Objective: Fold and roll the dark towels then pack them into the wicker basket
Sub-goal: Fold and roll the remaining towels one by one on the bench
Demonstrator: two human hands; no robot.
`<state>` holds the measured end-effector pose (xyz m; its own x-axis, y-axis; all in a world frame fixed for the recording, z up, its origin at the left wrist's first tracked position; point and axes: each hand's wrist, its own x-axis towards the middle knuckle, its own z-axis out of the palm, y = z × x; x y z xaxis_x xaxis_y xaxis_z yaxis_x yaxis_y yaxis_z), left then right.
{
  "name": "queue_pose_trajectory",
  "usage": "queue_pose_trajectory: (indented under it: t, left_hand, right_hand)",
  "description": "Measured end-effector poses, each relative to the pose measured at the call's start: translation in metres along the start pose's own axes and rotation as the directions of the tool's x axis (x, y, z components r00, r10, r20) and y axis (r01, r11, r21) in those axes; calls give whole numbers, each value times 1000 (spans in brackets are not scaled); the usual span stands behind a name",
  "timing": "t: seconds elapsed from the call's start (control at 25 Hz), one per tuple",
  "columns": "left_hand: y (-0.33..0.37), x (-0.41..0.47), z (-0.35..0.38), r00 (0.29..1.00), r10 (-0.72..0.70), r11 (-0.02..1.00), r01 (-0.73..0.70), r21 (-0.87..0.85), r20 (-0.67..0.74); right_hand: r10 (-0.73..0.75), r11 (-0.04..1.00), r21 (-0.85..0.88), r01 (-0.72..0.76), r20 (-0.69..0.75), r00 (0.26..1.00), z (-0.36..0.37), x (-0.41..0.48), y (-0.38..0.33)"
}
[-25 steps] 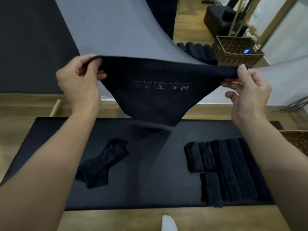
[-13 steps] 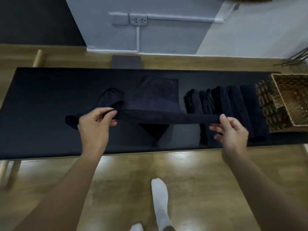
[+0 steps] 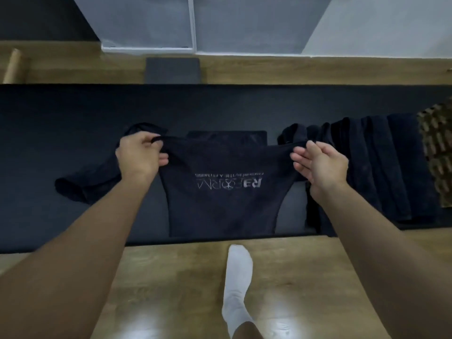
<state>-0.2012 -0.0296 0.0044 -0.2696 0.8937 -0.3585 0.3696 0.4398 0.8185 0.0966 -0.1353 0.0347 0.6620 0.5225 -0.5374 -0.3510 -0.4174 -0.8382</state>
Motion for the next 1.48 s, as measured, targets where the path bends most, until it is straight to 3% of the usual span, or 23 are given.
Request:
queue_pose_trajectory:
  t: [0.16,0.32,0.4,0.56,0.68,0.8,0.88,1.04,1.16,1.24,1.4,1.48]
  left_hand:
    - [-38,92,74,999,-12,974,19,225,-33]
    - [-66,148,119,995,-75,947,90,308,-63]
    - [-77,169,134,994,-107,934,105,340,-12]
    - [-93,188,152,990,-109,931,70,359,91]
    - [-101,196,157,984,-86,916,15,401,157]
    - [-95,197,153,966,-100,867,-32,497,238]
    - [-83,193,147,960,-111,890,-18,456,255]
    - [-37,179,125,967,-79,977,28,210,242]
    - [24,171,91,986,38,979,-69,194,162]
    - [63,166,66,977,203,951,-211,226,60]
    - [130,132,22,844,534,837,-519,173,-55]
    - [135,112,9,761,645,754,-615,230,-77]
  right_hand:
    - [77,994,-75,-76,16,997,42,110,45]
    - [95,969,-235,-83,40,995,73,188,83]
    - [96,934,-351,-71,56,994,90,216,99]
    - [-21,670,-738,83,93,995,108,257,123]
    - [-58,572,-809,137,128,990,116,273,126]
    - [-64,401,-890,219,211,975,121,273,118]
    - [-95,335,-895,294,279,956,121,266,111]
    - [-164,443,-820,362,323,932,123,237,67]
    - [-309,416,-761,498,397,864,123,208,-4]
    - [-433,413,-708,572,400,808,121,189,-52]
    - [-625,527,-499,687,320,712,108,144,-126]
    - [-670,518,-457,723,309,675,96,123,-132]
